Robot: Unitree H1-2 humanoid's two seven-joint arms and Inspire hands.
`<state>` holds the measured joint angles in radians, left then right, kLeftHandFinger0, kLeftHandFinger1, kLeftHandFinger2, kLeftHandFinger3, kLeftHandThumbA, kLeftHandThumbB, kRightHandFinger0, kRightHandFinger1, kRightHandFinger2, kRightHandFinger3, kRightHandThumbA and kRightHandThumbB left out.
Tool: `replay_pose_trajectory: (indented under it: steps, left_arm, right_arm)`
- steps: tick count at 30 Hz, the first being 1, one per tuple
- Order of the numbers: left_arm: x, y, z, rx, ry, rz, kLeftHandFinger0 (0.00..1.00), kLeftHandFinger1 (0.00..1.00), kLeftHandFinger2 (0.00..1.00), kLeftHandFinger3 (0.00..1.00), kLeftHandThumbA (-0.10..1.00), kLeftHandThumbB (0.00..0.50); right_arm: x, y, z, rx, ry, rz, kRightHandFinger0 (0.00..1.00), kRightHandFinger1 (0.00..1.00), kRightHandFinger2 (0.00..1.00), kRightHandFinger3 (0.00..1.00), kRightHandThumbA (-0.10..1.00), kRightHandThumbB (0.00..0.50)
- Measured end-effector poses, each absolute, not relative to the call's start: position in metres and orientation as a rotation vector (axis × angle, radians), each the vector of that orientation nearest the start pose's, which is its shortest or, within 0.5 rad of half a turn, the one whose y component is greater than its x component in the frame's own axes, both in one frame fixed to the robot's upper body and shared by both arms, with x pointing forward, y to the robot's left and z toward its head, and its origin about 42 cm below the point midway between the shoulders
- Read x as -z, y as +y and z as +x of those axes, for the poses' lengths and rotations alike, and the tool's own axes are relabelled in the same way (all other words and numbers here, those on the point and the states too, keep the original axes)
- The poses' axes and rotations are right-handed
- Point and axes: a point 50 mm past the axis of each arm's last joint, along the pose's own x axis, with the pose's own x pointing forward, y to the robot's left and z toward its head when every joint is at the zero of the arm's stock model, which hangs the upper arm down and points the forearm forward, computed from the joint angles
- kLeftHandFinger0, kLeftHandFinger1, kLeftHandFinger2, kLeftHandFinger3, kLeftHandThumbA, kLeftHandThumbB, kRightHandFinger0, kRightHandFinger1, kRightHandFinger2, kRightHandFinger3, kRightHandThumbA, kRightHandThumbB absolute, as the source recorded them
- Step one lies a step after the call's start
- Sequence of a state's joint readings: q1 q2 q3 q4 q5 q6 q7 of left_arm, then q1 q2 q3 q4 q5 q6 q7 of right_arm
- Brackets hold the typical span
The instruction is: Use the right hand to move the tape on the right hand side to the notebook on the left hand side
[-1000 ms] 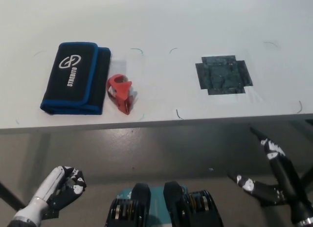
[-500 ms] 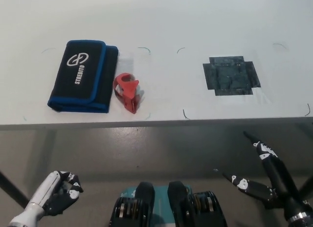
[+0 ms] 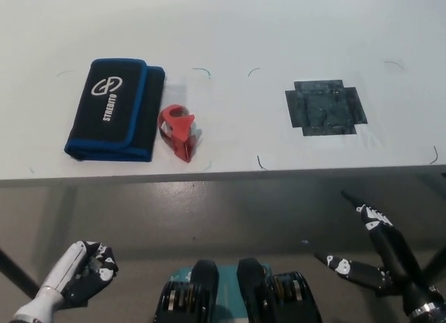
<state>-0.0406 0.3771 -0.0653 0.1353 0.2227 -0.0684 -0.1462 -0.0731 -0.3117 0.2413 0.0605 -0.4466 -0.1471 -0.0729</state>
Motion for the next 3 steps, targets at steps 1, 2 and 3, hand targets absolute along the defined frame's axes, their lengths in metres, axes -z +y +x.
replay_pose_trajectory:
  steps: [1, 2, 3]
  left_arm:
    - [-0.0872, 0.3195, 0.2922, 0.216, 0.083, 0.599, 0.05, 0.17, 0.36, 0.68, 0.06, 0.175]
    - [-0.0865, 0.3197, 0.2913, 0.216, 0.085, 0.598, 0.09, 0.20, 0.38, 0.68, 0.05, 0.172]
    - [-0.0862, 0.3198, 0.2909, 0.216, 0.086, 0.598, 0.09, 0.20, 0.38, 0.68, 0.05, 0.172]
  right_arm:
    - [-0.1043, -0.2444, 0.2987, -0.232, -0.193, -0.747, 1.00, 1.00, 1.00, 1.00, 0.96, 0.464]
    - [-0.1040, -0.2443, 0.2984, -0.235, -0.192, -0.750, 1.00, 1.00, 1.00, 1.00, 0.96, 0.469]
    - [-0.1039, -0.2443, 0.2984, -0.235, -0.192, -0.751, 1.00, 1.00, 1.00, 1.00, 0.96, 0.469]
